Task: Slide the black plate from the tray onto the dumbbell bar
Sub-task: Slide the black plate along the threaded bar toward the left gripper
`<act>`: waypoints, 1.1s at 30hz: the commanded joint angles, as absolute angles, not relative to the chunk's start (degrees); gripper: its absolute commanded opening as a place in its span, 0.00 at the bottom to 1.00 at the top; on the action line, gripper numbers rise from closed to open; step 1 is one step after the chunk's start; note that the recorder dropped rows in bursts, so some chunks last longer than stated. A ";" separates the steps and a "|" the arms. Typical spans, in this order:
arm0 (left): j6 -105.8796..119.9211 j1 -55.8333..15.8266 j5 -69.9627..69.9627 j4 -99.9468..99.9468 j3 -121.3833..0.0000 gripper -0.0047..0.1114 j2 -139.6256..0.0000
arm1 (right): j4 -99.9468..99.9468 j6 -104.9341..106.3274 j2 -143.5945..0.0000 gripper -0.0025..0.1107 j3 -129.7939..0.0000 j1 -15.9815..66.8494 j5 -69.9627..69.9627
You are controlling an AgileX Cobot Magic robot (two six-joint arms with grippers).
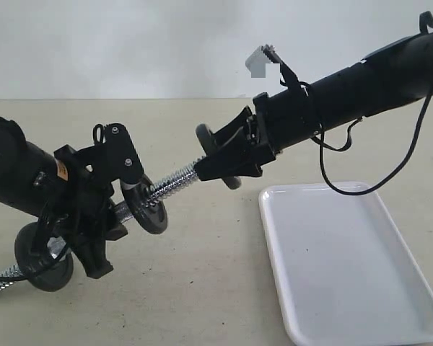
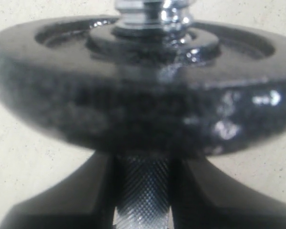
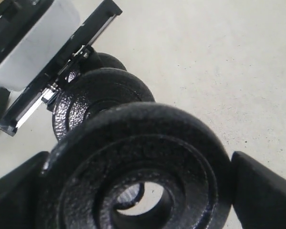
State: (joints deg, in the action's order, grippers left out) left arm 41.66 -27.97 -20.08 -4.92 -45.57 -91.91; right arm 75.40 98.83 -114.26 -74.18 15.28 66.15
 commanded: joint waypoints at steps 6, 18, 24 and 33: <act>41.27 -28.05 -10.19 -6.83 -47.44 0.08 -88.96 | 78.13 99.55 -113.30 0.02 -74.67 16.57 69.96; 38.56 -28.05 -9.34 -7.05 -47.44 0.08 -88.96 | 78.56 100.00 -113.30 0.02 -74.67 16.56 69.96; 32.65 -28.05 -7.32 -7.05 -47.44 0.08 -88.96 | 78.56 100.00 -113.30 0.02 -74.67 16.56 69.96; 32.54 -28.05 -7.32 -7.05 -47.44 0.08 -88.96 | 79.14 99.99 -113.30 0.02 -74.67 16.56 69.96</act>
State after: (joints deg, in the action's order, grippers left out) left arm 36.02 -28.02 -20.80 -4.68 -45.53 -91.68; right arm 76.68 99.80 -114.26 -74.18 16.39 65.49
